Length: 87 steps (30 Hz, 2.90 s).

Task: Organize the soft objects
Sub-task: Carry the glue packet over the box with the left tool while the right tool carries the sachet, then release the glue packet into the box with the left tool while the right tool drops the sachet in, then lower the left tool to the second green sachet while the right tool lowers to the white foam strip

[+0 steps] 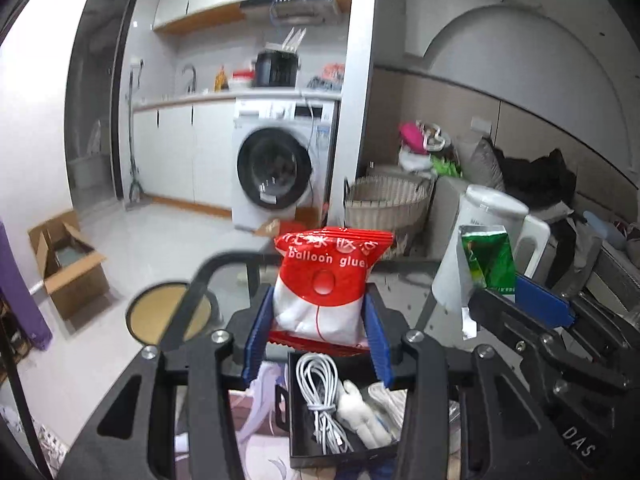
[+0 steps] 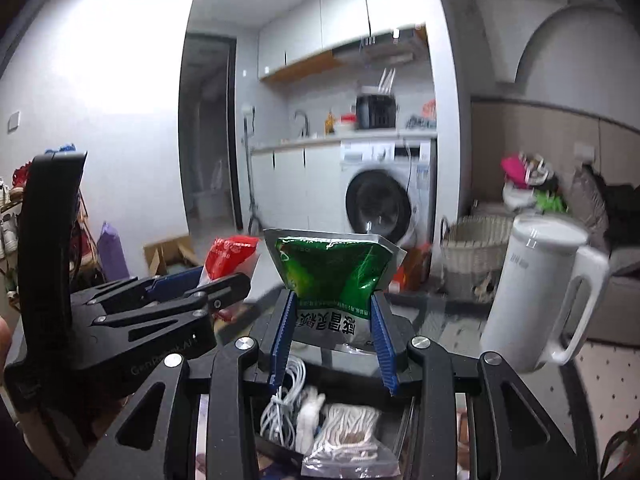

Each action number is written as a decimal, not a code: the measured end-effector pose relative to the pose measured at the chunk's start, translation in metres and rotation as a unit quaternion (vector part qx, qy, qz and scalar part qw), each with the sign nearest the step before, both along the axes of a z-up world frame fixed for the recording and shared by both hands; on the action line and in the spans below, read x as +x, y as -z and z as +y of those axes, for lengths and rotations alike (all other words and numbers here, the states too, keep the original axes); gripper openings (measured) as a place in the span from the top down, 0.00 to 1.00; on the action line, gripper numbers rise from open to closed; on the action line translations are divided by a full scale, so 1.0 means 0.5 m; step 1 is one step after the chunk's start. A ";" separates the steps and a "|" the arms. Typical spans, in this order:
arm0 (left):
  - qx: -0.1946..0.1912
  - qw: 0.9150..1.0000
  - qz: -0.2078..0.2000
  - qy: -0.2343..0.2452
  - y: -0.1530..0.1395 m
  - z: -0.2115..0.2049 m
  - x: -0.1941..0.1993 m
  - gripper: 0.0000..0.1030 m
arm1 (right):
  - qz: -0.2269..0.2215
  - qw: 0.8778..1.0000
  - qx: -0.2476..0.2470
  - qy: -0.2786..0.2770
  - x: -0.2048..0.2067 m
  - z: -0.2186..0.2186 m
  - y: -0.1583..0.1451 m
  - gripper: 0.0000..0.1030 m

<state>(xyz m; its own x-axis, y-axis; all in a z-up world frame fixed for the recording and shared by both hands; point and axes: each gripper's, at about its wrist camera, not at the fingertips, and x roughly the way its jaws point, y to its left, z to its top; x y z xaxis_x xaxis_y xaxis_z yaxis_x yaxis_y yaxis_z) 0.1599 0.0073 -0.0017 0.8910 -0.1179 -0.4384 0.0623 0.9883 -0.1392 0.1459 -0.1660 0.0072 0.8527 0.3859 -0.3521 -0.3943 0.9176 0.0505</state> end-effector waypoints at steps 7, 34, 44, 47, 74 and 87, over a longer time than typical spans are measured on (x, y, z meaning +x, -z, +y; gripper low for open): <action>0.006 0.996 0.091 0.012 0.059 -0.027 0.062 0.58 | 0.065 0.997 -0.033 0.004 0.057 0.004 0.056 0.64; 0.013 0.971 0.234 0.040 0.148 -0.071 0.117 0.58 | 0.248 0.967 -0.063 -0.002 0.156 -0.014 0.181 0.63; 0.018 0.972 0.231 0.029 0.146 -0.063 0.115 0.56 | 0.250 0.966 -0.067 0.000 0.156 -0.013 0.187 0.54; 0.014 0.973 0.228 0.029 0.142 -0.058 0.112 0.52 | 0.250 0.966 -0.063 0.000 0.156 -0.017 0.186 0.52; -0.008 0.981 0.193 0.025 0.083 -0.014 0.069 0.46 | 0.248 0.968 -0.022 0.040 0.132 -0.112 0.136 0.49; 0.036 0.970 0.237 0.046 0.116 -0.011 0.042 0.46 | 0.318 0.944 -0.032 0.082 0.152 -0.200 0.212 0.49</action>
<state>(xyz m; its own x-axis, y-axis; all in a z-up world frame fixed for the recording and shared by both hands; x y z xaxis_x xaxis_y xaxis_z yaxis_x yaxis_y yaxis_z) 0.1808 0.0020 -0.0595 0.5746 -0.1411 -0.8062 0.0955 0.9899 -0.1052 0.2219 -0.2661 -0.0989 0.5077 0.2274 -0.8310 -0.1553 0.9729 0.1714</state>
